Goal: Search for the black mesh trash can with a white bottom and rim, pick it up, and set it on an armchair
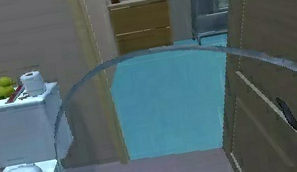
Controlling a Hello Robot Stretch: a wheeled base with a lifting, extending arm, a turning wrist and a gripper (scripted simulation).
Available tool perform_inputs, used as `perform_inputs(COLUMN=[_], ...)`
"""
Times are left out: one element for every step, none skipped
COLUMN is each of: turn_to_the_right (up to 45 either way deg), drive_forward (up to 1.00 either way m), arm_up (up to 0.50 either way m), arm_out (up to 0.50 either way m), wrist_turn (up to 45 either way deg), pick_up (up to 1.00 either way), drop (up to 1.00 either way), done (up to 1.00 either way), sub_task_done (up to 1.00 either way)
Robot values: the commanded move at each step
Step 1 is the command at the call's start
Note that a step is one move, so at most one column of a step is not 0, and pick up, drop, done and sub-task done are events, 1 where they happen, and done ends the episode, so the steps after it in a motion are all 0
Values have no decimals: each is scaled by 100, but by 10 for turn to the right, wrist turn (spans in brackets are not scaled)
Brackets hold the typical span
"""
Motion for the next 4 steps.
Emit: perform_inputs(turn_to_the_right=[0,30,0,450], drive_forward=[75,0,75,0], arm_up=[0,0,0,0], arm_out=[0,0,0,0], wrist_turn=[0,0,0,0], pick_up=[0,0,0,0], drop=[0,0,0,0], done=[0,0,0,0], sub_task_done=[0,0,0,0])
